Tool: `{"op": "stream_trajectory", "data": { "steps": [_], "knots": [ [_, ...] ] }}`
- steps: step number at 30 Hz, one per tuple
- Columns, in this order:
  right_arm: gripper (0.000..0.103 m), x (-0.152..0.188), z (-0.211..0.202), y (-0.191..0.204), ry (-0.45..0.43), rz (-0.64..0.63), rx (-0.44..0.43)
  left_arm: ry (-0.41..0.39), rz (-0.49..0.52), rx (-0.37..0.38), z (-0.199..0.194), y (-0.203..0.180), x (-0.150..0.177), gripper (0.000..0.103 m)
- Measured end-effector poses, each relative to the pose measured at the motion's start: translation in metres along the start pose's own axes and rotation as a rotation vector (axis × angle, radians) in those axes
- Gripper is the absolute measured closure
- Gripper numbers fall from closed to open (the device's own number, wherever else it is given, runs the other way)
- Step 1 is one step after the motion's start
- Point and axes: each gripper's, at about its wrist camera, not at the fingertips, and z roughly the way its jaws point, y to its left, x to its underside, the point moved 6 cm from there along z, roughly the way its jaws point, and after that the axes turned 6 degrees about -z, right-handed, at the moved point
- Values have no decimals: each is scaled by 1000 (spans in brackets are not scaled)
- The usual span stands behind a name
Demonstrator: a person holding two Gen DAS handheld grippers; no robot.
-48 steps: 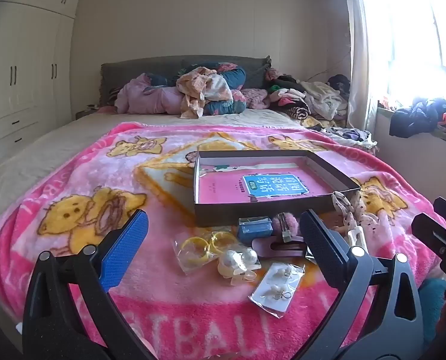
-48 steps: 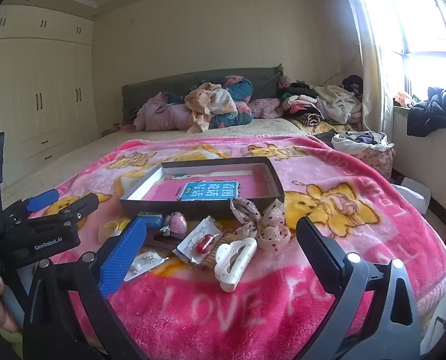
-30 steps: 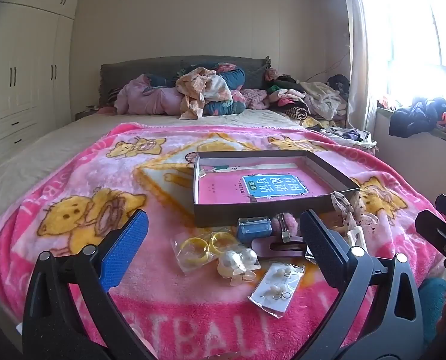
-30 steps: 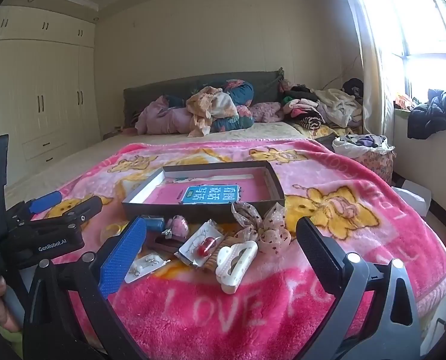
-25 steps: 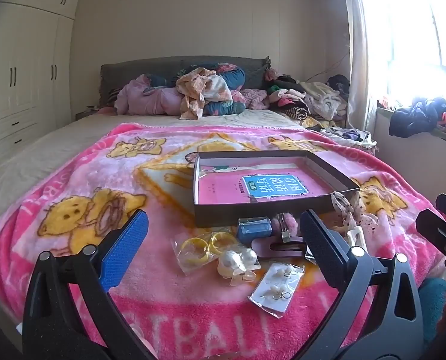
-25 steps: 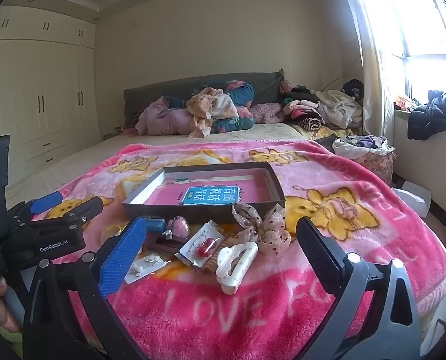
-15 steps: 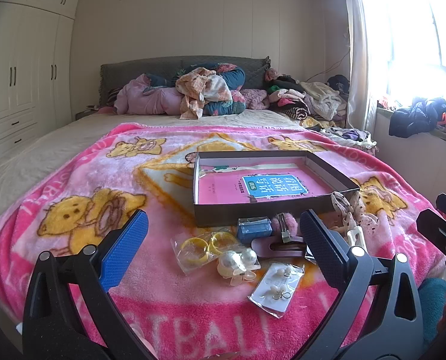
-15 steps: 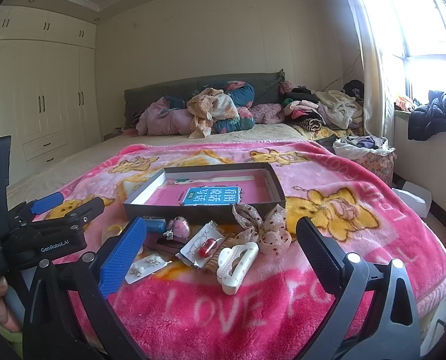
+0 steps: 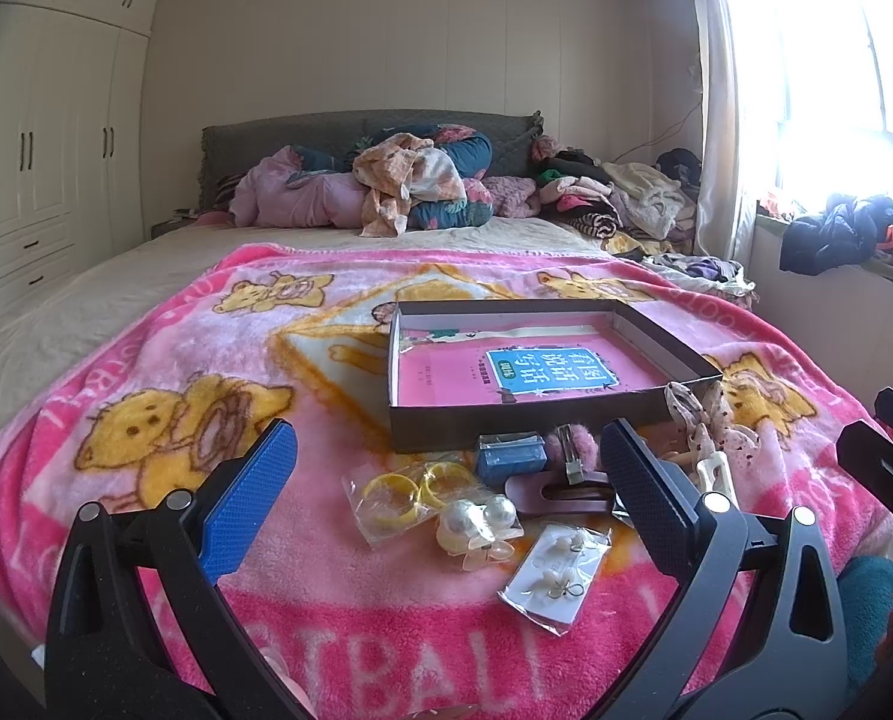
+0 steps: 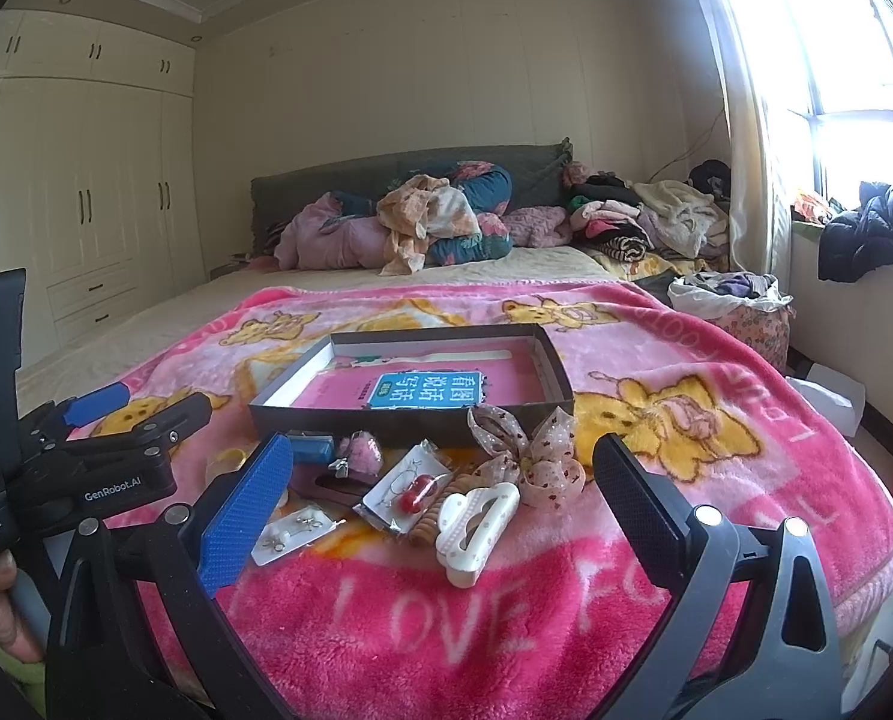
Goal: Organize jewelry
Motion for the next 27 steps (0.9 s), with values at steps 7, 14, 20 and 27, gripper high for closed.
{"op": "stream_trajectory", "data": {
  "steps": [7,14,20,27],
  "knots": [
    [6,0,0,0,0,1,0,1,0,0,0,0,0,10],
    [6,1,-1,1,0,4,-2,1,0,0,0,0,0,10],
    [6,1,0,1,2,7,-1,0,0,1,0,0,0,10],
    [6,1,0,1,2,0,0,0,0,-1,0,0,0,10]
  ]
}}
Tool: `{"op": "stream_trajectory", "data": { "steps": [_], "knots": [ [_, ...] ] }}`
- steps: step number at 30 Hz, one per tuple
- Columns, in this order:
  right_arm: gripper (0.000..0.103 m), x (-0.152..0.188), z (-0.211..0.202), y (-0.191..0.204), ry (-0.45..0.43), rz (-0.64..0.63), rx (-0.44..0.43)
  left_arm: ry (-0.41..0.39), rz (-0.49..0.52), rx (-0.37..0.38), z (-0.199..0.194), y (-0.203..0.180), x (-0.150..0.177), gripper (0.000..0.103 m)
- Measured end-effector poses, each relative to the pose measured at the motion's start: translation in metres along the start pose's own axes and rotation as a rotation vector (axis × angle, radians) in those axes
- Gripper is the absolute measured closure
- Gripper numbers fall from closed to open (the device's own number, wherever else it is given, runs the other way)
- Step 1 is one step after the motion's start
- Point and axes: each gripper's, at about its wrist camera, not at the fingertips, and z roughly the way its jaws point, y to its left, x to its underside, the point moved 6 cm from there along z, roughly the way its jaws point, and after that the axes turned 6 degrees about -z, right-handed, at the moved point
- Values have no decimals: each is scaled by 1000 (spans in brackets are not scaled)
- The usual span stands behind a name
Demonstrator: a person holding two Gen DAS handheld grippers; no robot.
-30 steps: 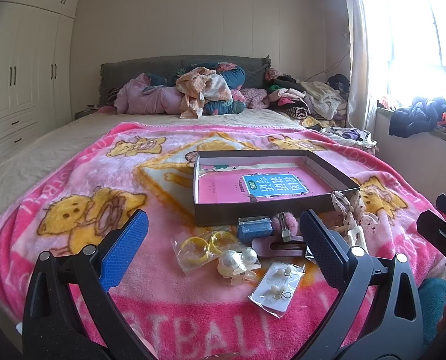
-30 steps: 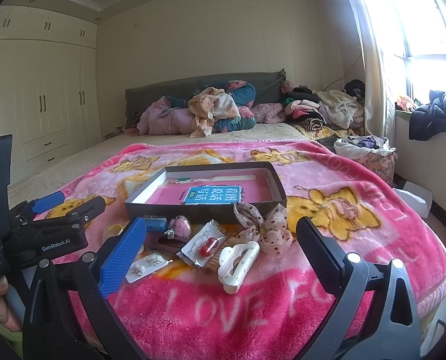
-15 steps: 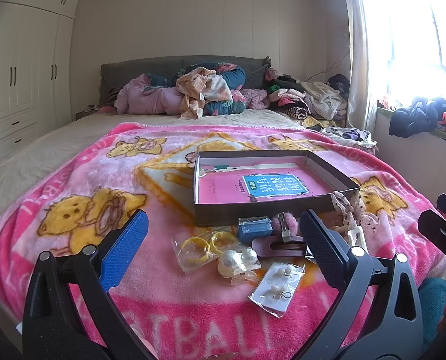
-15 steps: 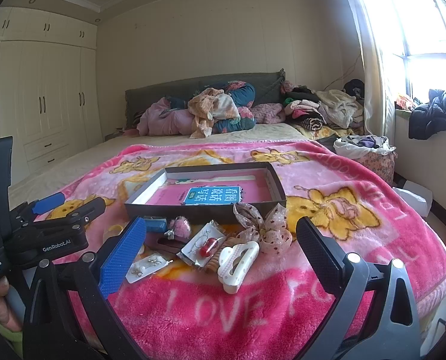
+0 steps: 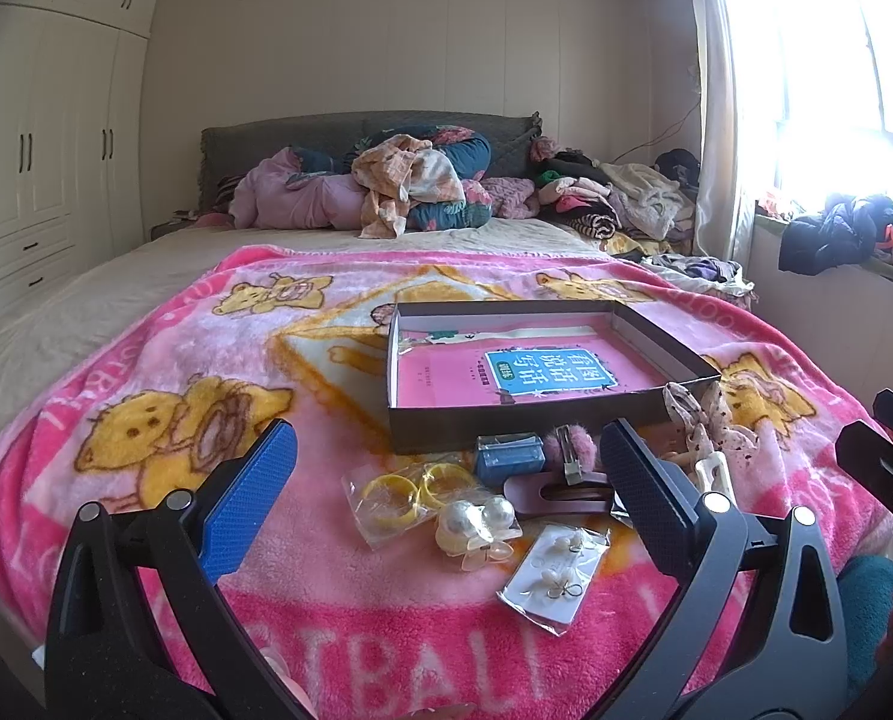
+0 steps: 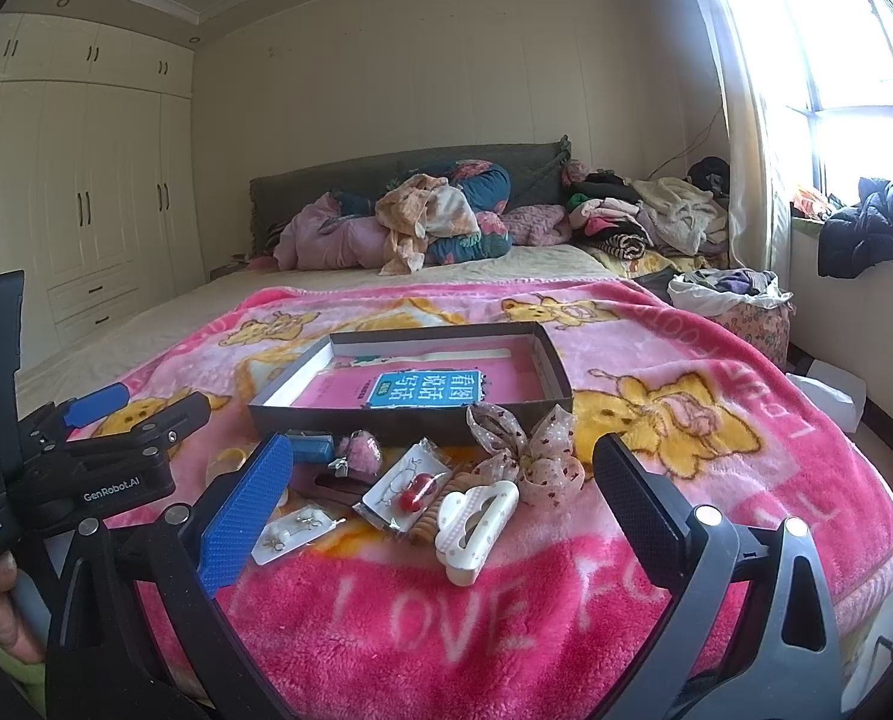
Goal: Organize jewelry
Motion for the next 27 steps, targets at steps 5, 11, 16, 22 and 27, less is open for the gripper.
{"op": "stream_trajectory", "data": {
  "steps": [5,11,16,22,27],
  "knots": [
    [6,2,1,0,6,1,-4,1,-1,0,0,0,0,10],
    [6,2,6,2,27,-7,-9,18,-12,-4,6,5,0,10],
    [6,2,15,7,60,-18,-28,50,-32,-12,13,13,3,10],
    [6,7,37,11,137,-14,-48,114,-50,-38,31,27,8,10],
    [6,15,55,14,199,-1,-59,192,-59,-67,54,43,18,10]
  ]
}}
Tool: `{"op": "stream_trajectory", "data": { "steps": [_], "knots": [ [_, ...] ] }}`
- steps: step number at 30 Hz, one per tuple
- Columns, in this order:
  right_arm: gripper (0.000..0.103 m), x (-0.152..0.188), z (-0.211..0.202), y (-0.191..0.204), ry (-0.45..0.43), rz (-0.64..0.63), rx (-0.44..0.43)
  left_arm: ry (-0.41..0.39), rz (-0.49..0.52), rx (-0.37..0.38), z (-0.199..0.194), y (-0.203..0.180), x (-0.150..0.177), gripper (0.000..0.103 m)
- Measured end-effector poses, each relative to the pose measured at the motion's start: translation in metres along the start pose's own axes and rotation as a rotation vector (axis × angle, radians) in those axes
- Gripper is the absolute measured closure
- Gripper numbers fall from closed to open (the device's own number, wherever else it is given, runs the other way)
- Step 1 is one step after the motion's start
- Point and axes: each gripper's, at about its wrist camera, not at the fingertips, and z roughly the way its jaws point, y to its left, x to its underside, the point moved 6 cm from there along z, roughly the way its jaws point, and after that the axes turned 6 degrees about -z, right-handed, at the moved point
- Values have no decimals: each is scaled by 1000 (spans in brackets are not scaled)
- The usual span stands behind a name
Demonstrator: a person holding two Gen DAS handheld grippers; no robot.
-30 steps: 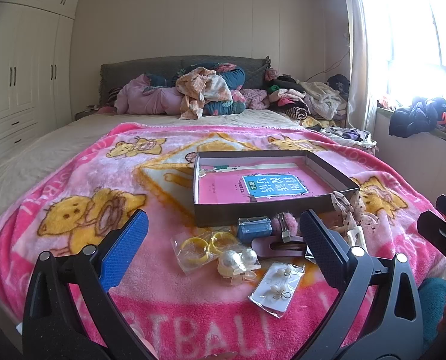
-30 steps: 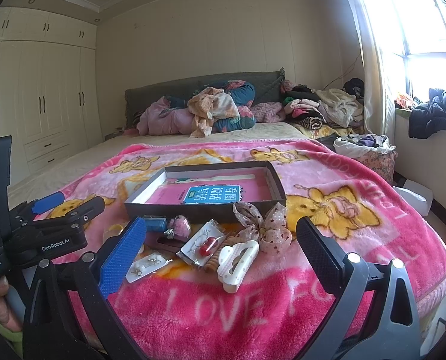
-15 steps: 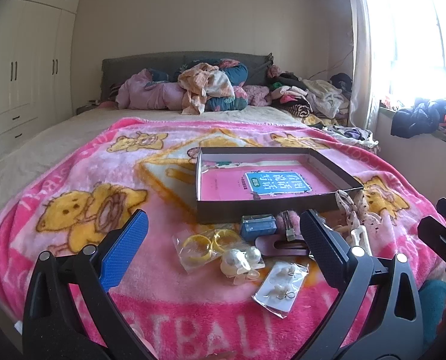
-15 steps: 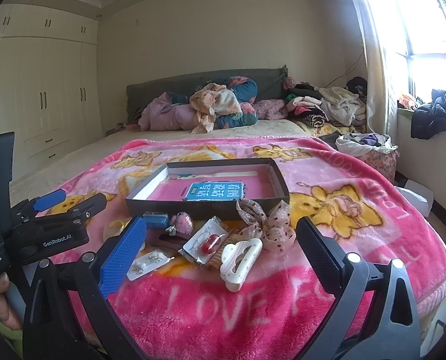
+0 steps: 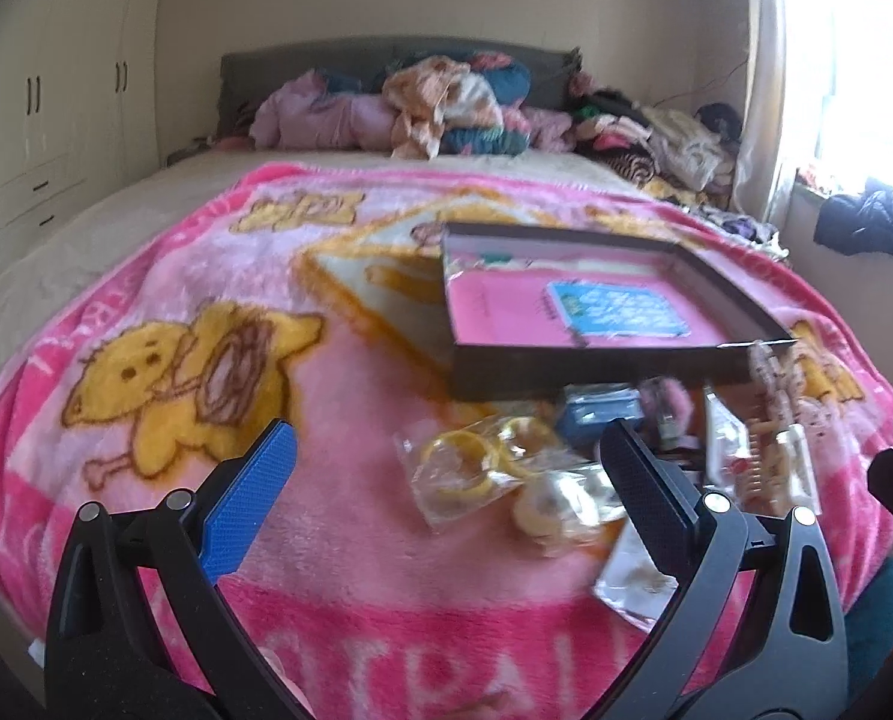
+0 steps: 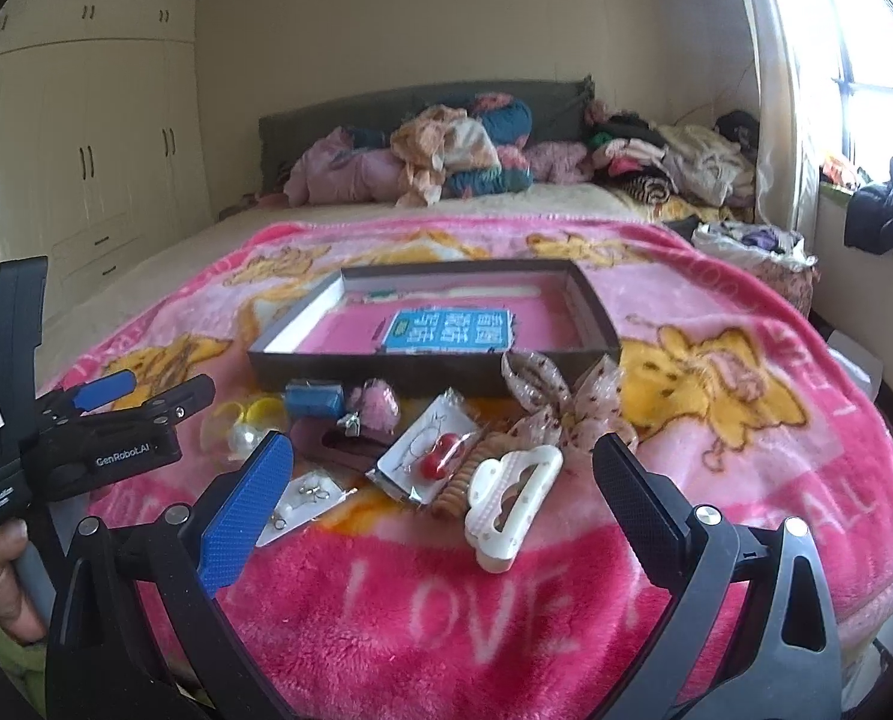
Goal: Organize jewelry
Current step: 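Grasp the bag of yellow rings with the left tool while the right tool grasps the white claw clip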
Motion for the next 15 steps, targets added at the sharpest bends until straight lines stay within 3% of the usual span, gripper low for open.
{"op": "stream_trajectory", "data": {
  "steps": [7,15],
  "knots": [
    [6,8,24,0,82,13,7,50,7,0,19,12,2,10],
    [6,17,45,-11,153,64,28,159,-34,130,51,20,2,10]
  ]
}}
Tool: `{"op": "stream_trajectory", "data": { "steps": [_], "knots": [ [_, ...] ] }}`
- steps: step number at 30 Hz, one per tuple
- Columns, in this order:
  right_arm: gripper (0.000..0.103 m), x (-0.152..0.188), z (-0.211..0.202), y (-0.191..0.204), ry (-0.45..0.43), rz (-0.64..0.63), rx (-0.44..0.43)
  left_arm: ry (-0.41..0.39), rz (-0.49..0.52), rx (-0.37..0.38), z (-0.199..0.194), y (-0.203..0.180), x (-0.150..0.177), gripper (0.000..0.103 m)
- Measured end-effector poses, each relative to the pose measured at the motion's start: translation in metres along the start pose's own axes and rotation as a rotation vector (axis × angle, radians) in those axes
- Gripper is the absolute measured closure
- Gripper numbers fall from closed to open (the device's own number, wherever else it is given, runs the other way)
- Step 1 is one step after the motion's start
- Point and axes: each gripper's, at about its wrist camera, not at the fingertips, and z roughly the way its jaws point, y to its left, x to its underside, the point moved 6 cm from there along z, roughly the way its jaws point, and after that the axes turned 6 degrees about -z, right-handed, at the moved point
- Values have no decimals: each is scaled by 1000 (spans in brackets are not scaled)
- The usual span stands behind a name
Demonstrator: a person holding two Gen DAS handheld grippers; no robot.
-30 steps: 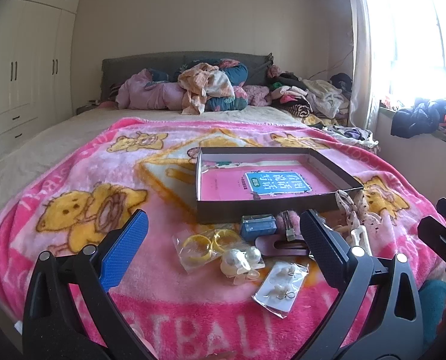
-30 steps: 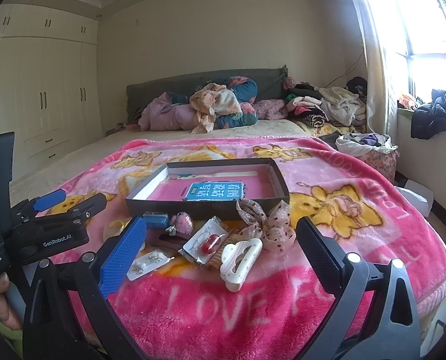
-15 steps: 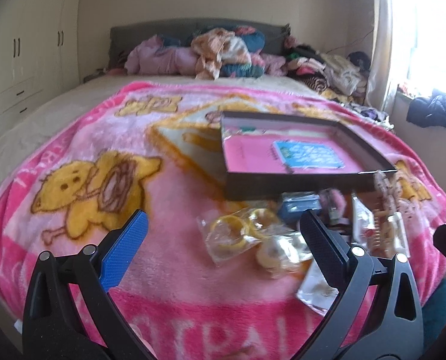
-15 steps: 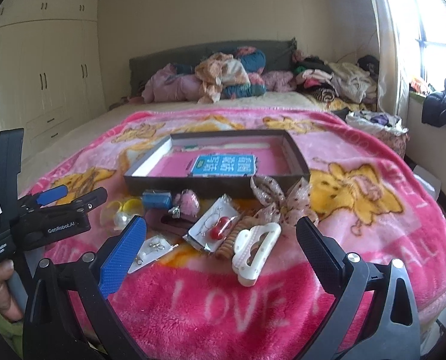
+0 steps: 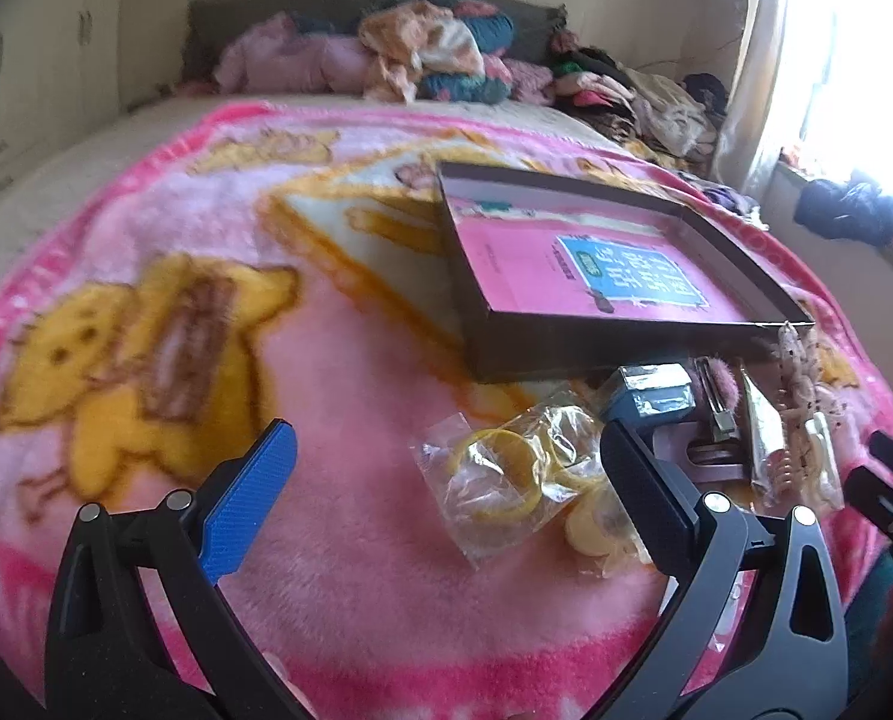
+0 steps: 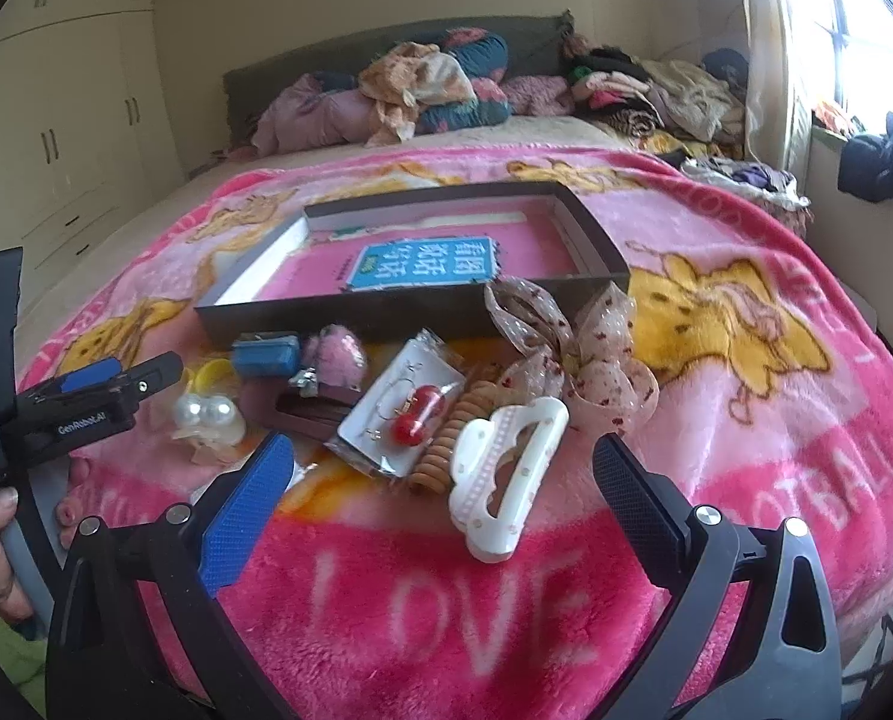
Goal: Organize jewelry
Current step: 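Grasp the bag of yellow rings with the left tool while the right tool grasps the white claw clip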
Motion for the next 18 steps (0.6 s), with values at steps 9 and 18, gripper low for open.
{"op": "stream_trajectory", "data": {
  "steps": [9,18],
  "knots": [
    [16,8,19,-13,79,55,21,92,9,92,26,-5,2,23],
    [29,16,36,-23,148,118,20,112,49,173,22,-21,5,67]
  ]
}}
